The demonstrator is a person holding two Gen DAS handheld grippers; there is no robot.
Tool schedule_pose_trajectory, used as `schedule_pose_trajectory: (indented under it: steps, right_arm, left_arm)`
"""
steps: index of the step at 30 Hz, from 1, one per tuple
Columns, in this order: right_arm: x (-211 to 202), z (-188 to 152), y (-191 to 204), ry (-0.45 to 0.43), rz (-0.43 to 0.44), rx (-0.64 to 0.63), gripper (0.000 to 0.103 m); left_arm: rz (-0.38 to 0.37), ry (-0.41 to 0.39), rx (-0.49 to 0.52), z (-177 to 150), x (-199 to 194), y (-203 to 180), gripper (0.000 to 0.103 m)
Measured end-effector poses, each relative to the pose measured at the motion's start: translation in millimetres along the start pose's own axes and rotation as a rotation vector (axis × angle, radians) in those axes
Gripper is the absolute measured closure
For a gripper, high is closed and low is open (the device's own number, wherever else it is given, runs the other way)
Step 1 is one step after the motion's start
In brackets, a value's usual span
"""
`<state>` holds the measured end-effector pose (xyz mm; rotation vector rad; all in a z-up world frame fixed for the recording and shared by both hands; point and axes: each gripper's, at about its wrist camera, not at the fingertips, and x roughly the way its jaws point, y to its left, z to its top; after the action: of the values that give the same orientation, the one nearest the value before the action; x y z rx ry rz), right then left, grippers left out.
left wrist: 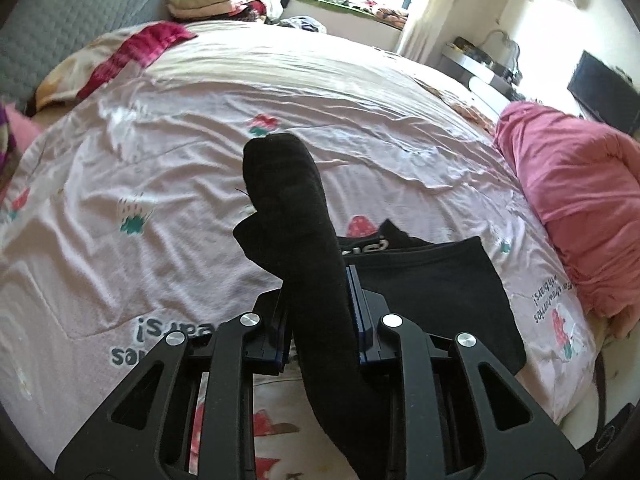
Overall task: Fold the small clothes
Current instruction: 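Close the left gripper on the shirt edge beside the right gripper, then lift the held edge with both grippers and fold it over the shirt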
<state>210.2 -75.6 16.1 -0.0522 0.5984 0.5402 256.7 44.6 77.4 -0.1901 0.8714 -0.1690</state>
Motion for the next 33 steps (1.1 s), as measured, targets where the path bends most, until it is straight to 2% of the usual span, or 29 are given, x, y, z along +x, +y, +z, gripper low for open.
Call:
schedule_pose_trajectory:
  steps: [16, 33]
  right_arm:
    - [-21, -12, -46, -0.036, 0.056, 0.154, 0.097]
    - [-33, -38, -100, -0.010, 0.086, 0.355, 0.097]
  left_arm:
    - [0.040, 0.039, 0.075, 14, 13, -70, 0.087]
    - [0.032, 0.132, 0.112, 10, 65, -137, 0.086]
